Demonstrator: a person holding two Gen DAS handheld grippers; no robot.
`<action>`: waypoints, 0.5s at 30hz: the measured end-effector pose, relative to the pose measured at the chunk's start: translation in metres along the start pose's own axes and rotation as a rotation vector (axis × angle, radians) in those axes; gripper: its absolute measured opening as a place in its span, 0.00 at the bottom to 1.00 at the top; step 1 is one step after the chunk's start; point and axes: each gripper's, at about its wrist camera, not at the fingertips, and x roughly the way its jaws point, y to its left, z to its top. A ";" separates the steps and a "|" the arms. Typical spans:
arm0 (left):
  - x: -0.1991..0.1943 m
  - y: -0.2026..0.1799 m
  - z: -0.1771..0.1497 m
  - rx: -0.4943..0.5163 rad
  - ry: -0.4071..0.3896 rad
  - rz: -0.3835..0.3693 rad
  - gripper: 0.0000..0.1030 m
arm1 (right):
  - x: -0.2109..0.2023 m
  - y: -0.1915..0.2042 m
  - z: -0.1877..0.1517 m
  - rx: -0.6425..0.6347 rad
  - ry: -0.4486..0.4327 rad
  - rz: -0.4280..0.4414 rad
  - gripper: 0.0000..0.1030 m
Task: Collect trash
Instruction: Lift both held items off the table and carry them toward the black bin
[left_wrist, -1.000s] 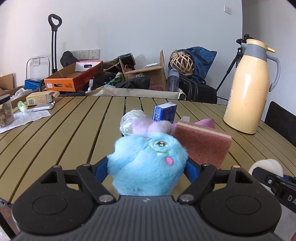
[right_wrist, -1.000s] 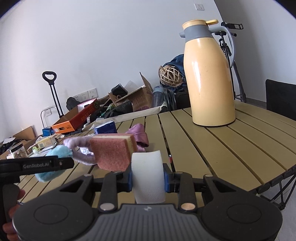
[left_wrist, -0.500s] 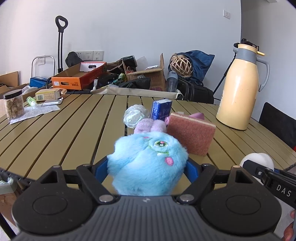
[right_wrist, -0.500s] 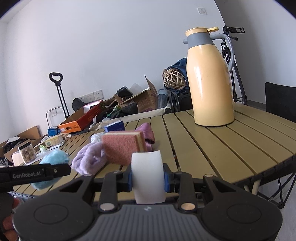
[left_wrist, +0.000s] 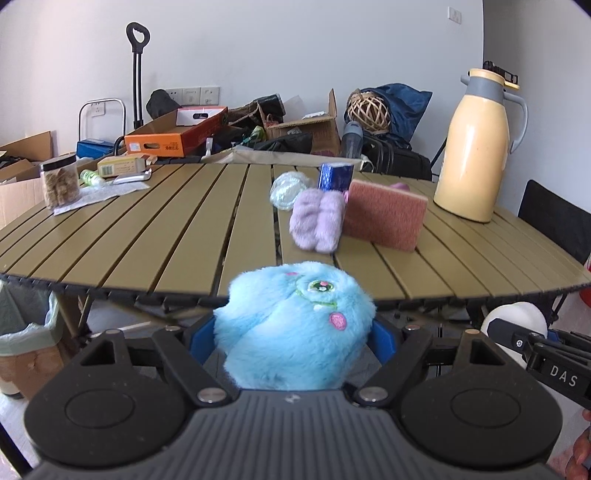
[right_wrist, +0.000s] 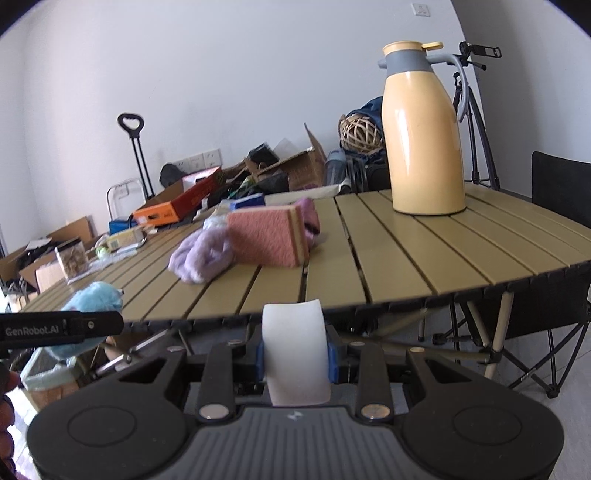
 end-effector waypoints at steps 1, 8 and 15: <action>-0.002 0.000 -0.003 0.004 0.004 0.003 0.80 | -0.002 0.002 -0.004 -0.005 0.007 0.002 0.28; -0.015 0.003 -0.031 0.022 0.046 0.016 0.80 | -0.012 0.016 -0.030 -0.057 0.071 0.023 0.28; -0.018 0.008 -0.055 0.035 0.096 0.047 0.80 | -0.014 0.024 -0.053 -0.092 0.144 0.033 0.28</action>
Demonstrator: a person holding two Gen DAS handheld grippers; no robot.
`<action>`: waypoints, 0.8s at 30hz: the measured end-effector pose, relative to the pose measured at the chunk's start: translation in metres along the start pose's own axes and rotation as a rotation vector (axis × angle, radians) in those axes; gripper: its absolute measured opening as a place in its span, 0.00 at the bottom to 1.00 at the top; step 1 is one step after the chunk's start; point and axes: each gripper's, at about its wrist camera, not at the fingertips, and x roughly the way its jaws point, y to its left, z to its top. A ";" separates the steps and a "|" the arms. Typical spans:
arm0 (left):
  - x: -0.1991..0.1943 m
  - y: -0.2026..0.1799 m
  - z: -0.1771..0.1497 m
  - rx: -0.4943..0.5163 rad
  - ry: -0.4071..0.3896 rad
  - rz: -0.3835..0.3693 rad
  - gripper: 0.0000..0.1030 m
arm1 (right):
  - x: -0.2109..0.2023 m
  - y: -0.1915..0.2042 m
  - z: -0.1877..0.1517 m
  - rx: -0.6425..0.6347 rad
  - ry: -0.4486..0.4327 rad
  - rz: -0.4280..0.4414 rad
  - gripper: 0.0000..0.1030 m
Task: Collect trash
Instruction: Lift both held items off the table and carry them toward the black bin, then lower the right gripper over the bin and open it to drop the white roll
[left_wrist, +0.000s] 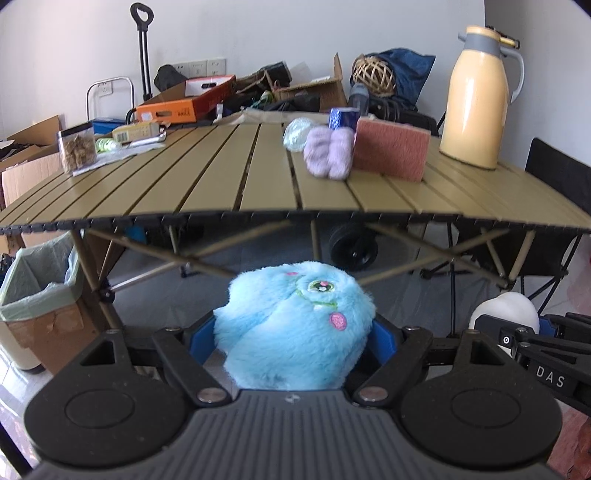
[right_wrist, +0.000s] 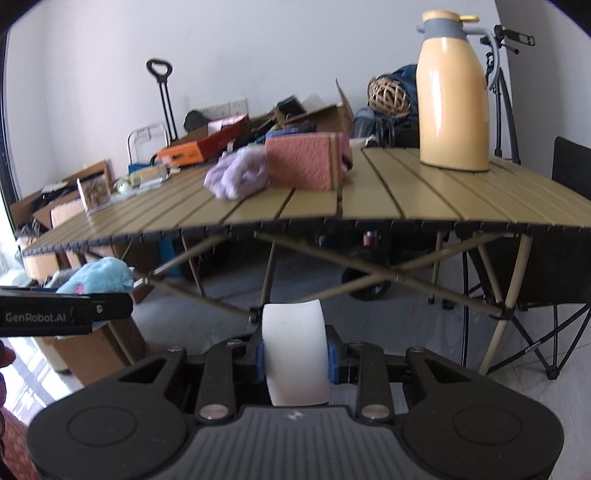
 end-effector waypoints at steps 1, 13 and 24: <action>0.001 0.001 -0.003 0.002 0.007 0.003 0.80 | 0.001 0.001 -0.002 -0.004 0.014 0.000 0.28; 0.023 0.008 -0.039 0.026 0.112 0.034 0.80 | 0.021 0.003 -0.038 -0.052 0.190 -0.015 0.28; 0.052 0.032 -0.066 -0.012 0.239 0.072 0.80 | 0.049 -0.005 -0.064 -0.053 0.352 -0.048 0.28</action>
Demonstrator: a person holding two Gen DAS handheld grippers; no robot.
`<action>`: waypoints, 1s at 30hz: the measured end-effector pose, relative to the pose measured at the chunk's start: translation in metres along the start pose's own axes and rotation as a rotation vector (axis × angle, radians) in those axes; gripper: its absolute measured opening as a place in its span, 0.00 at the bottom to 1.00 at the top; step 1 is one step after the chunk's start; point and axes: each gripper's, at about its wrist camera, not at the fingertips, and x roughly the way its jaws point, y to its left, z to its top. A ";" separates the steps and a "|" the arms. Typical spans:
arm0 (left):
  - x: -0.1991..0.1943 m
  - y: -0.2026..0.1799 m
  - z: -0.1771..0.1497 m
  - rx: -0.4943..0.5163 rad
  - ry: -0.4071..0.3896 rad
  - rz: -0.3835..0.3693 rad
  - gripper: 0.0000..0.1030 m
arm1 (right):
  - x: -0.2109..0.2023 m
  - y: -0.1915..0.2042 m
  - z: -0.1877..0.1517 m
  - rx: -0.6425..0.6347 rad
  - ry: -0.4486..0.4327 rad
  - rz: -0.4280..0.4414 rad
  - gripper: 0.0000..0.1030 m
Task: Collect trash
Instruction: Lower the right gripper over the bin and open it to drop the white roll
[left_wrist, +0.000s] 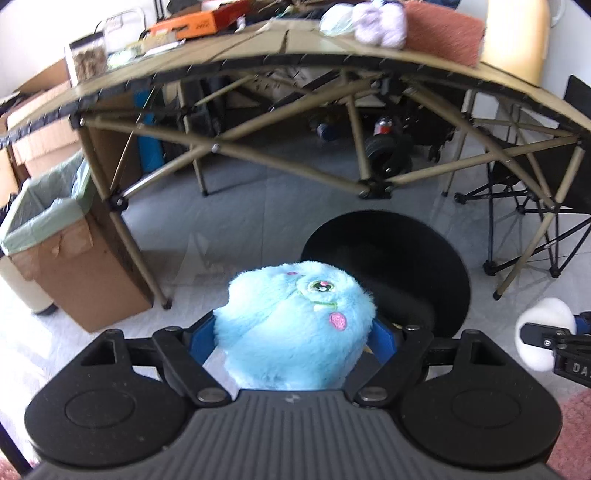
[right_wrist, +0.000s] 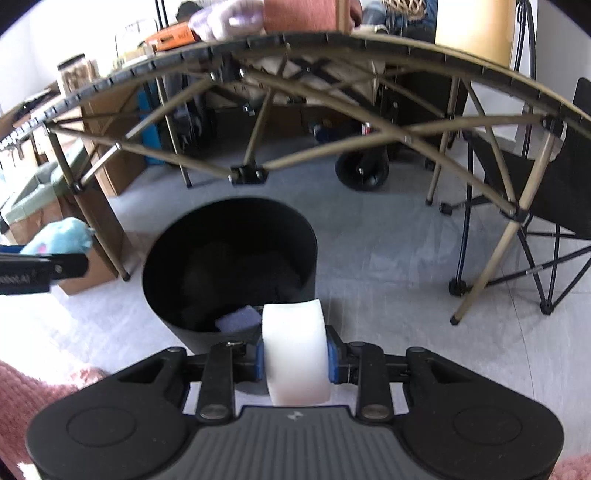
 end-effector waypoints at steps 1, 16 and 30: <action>0.003 0.003 -0.001 -0.009 0.012 0.002 0.80 | 0.003 -0.001 -0.001 0.005 0.012 -0.001 0.28; 0.024 0.025 0.003 -0.070 0.066 0.023 0.80 | 0.027 0.013 0.015 -0.003 0.065 0.005 0.28; 0.035 0.047 0.007 -0.126 0.084 0.039 0.80 | 0.054 0.055 0.052 -0.044 0.064 0.048 0.28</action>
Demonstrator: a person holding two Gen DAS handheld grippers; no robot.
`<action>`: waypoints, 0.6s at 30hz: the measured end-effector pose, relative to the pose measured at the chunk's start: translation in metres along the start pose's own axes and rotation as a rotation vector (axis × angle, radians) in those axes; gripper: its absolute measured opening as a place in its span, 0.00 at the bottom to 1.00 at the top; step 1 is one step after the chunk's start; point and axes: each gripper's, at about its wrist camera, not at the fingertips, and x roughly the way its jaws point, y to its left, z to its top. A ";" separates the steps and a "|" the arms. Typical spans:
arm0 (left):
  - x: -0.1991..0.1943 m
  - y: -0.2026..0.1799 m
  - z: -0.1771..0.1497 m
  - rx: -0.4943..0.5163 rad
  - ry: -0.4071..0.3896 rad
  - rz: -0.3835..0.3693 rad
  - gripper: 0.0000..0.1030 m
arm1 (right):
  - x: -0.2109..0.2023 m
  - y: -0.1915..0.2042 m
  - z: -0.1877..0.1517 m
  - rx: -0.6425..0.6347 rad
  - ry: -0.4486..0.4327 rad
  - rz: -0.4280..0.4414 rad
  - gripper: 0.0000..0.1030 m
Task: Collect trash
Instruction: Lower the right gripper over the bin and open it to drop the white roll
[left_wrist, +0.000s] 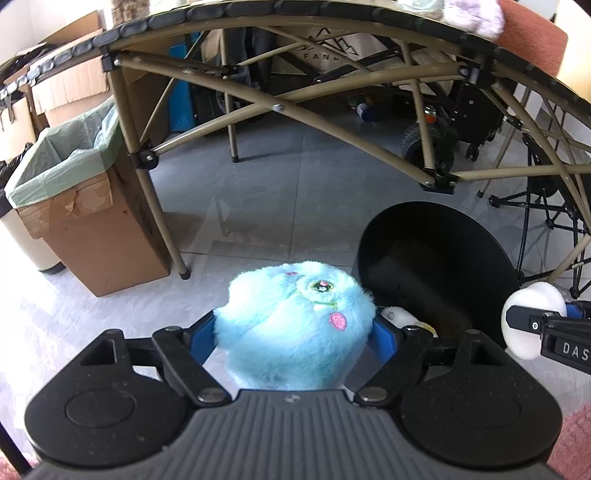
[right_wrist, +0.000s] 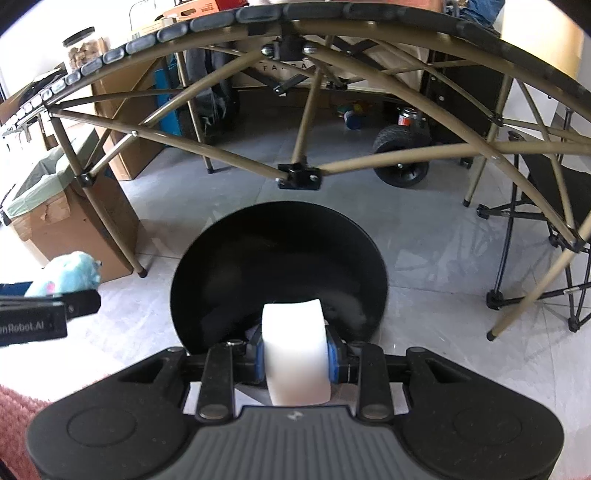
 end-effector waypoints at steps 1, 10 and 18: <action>0.001 0.003 0.001 -0.008 0.002 0.003 0.80 | 0.002 0.003 0.003 0.002 0.001 0.000 0.28; 0.008 0.022 0.007 -0.051 0.014 0.019 0.80 | 0.029 0.020 0.027 0.021 0.015 -0.007 0.28; 0.015 0.024 0.011 -0.055 0.021 0.046 0.80 | 0.055 0.029 0.044 0.063 0.041 -0.018 0.28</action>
